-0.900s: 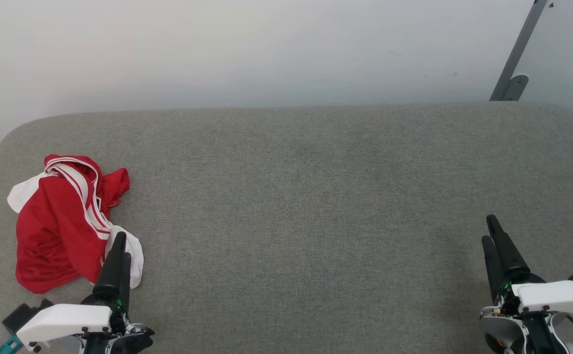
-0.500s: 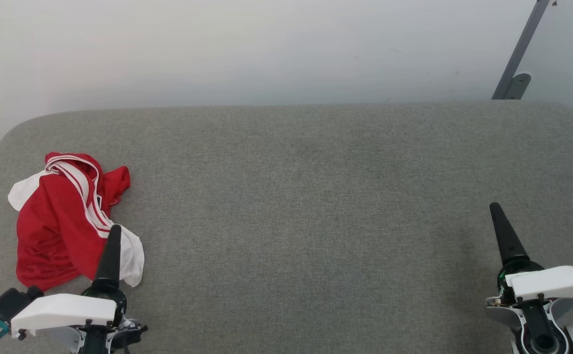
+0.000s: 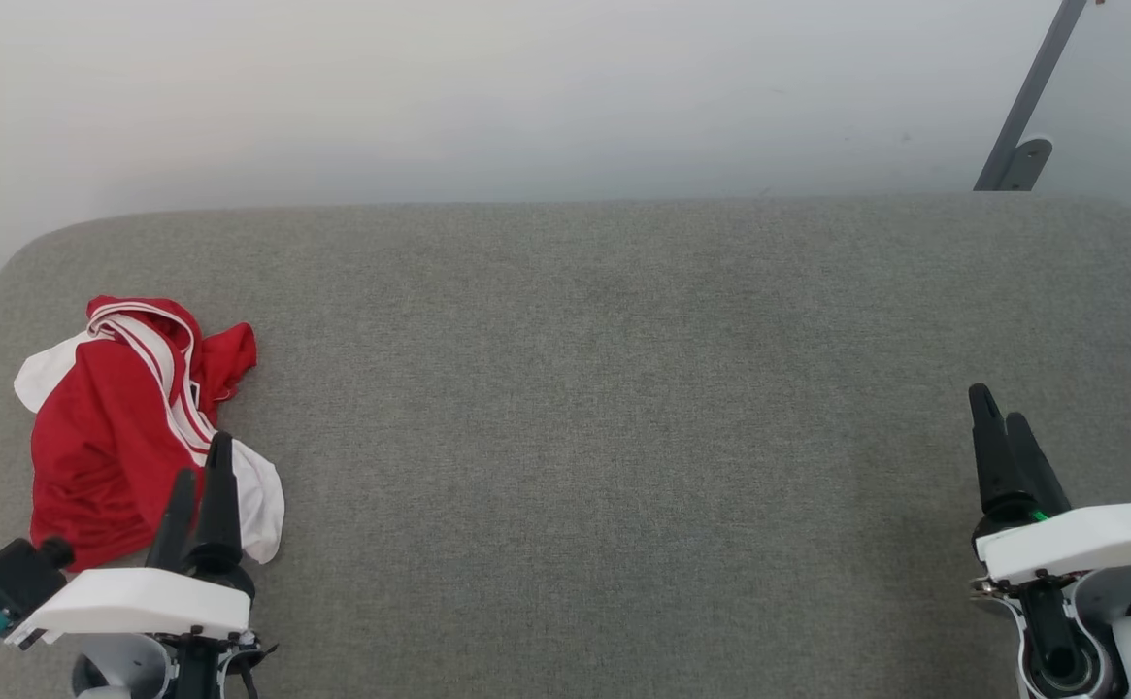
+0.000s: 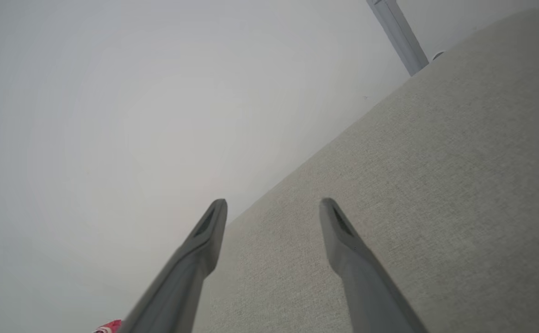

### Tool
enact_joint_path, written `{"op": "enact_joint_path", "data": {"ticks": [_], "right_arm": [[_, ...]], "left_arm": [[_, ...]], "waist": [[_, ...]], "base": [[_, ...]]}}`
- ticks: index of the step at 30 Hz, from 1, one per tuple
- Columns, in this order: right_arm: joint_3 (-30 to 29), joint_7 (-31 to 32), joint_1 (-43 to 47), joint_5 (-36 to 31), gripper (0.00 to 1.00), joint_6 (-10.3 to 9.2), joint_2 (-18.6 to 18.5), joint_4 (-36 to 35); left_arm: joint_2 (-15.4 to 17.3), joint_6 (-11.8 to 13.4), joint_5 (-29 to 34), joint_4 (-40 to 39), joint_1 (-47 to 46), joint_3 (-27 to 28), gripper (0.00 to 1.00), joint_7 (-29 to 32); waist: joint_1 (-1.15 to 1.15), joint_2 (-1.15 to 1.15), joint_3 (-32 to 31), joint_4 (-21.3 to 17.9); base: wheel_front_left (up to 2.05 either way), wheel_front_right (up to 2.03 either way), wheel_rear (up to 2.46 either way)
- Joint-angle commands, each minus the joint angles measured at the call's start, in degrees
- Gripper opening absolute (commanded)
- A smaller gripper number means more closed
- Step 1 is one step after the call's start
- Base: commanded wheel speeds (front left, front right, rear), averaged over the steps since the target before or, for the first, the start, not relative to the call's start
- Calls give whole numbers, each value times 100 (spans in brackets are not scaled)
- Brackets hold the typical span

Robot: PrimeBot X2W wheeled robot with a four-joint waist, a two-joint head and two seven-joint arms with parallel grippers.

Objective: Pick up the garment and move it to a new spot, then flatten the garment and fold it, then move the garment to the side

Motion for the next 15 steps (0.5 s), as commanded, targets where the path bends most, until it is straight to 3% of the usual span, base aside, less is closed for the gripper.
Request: {"op": "enact_joint_path", "data": {"ticks": [1,15], "right_arm": [[-4,-61,-169,-220,100,9,-46,-70],[-49,-323,-247,-2042,100,9,14,-161]], "left_arm": [[56,26,212,-108,-84,19,100,-48],[175,132,1520,-94,-38,-142,100,-312]], "waist": [[0,0,3,0],[0,0,66,-1]], "base": [[0,0,0],[0,0,0]]}}
